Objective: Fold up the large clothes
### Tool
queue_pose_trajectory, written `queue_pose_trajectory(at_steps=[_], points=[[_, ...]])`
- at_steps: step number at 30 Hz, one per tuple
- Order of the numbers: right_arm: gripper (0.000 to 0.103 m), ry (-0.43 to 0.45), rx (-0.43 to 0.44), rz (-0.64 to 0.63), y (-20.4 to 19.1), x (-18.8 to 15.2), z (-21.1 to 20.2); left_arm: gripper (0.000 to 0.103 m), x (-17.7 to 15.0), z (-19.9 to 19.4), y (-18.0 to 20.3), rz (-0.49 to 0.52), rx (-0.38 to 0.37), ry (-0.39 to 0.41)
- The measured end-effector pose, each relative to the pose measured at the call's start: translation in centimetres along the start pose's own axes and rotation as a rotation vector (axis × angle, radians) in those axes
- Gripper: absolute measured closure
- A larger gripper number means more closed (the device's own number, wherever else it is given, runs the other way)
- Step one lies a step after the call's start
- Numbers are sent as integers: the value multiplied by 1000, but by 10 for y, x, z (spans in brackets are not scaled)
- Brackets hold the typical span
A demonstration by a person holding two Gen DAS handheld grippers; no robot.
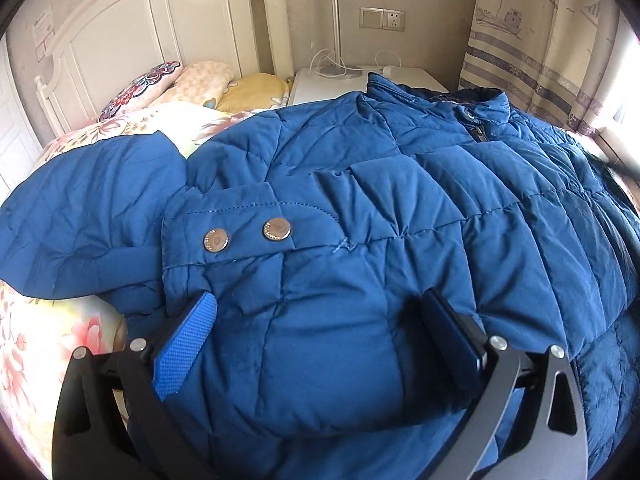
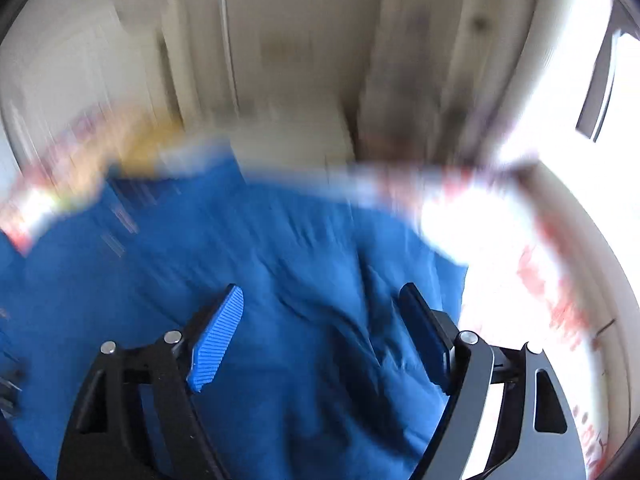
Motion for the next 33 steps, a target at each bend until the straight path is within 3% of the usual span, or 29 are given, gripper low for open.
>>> queue_pose_trajectory(at_steps=[1,4,7,10,13,15,19,21,22,25,28,31,33], points=[[22,0,45,46,7,2,1,2,0,0,0,2,-2,1],[22,-2,36,37,6,6,0,2,0,-1,0,1,-3,2],[22,86,-77,66,4,2,-31,2,0,0,0,-1,-5,2],[18,186,28,3,-32,-14,-70,2,0,1,1,0,-3,1],[14,151,54,-196,-78,-36,-73,2,0,0,1,0,-2,2],[14,42,33,-286,-94,-55,-43,2,0,0,1,0,-3,2],[12,-11,74,-199,-78,-45,-33,2,0,1,1,-1,-4,1],[12,10,31,-174,-75,-50,-45,2,0,1,0,0,-3,2],[12,40,53,-171,-76,-52,-56,2,0,1,0,0,-3,0],[12,86,100,-199,-87,-66,-76,2,-1,2,1,0,-3,1],[12,16,79,-309,-102,-89,-59,2,-1,2,1,-1,-4,2],[12,-16,71,-282,-100,-86,-61,2,-1,1,1,-1,-3,1],[12,39,48,-289,-107,-83,-76,2,-1,2,1,-1,-2,1]])
Point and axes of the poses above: each gripper's, at about its wrist camera, not at the fingertips, and z roughly the way its jaws point, y to its right, x to its top, the point moved 5 cm from there along z, roughly the way its jaws point, and after that the axes turned 3 degrees about -y, right-handed, at the moved point
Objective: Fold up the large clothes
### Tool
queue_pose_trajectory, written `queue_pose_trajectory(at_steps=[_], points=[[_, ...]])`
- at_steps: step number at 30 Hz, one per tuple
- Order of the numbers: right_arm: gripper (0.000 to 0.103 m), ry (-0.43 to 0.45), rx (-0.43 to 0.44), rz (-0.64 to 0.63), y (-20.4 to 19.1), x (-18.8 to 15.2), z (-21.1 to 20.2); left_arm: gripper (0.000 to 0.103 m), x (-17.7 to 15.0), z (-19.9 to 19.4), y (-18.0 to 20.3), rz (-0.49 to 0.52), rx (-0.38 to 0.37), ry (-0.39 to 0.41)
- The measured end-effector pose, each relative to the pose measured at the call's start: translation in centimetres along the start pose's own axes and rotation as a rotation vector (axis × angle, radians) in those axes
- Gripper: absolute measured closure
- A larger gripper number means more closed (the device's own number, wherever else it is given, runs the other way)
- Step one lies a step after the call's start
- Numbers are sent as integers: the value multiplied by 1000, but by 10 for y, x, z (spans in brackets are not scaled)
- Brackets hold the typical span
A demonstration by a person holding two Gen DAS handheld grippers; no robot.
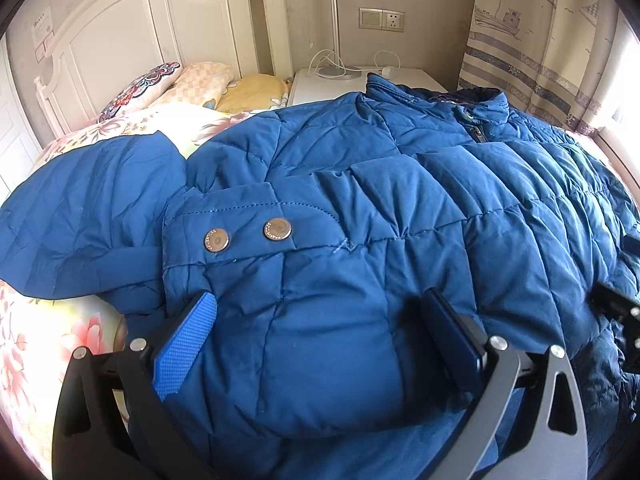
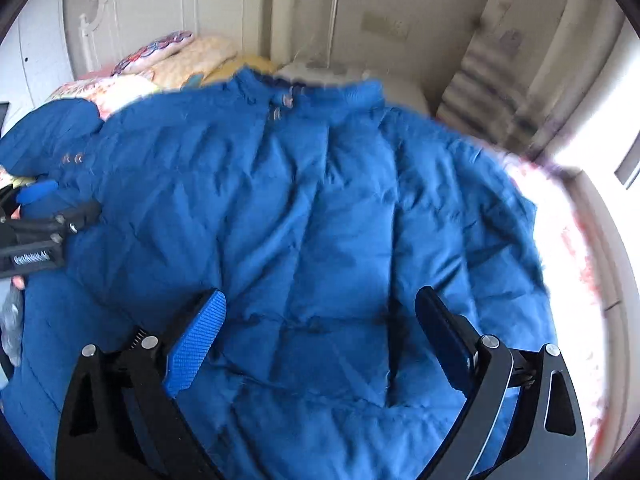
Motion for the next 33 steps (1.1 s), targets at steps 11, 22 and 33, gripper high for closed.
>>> queue_pose_trajectory(at_steps=[11,22,33], points=[[12,-21,124,-121,-53,2,10,2,-1,1,-1,-2,0,1],[16,-38,57,116,-4,77,79,2,0,0,-2,-4,-3,4],[14,25,48,-37,-48,-3,1,3,1,-22,-24,-105,-66,98]])
Point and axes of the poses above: each gripper's, at about its wrist camera, not at the fingertips, and z roughly the way its jaws point, y to its right, x to its top, the point moved 5 cm from there along z, roughly the way its jaws point, and after that the axes turned 3 degrees about -y, right-handed, at the moved point
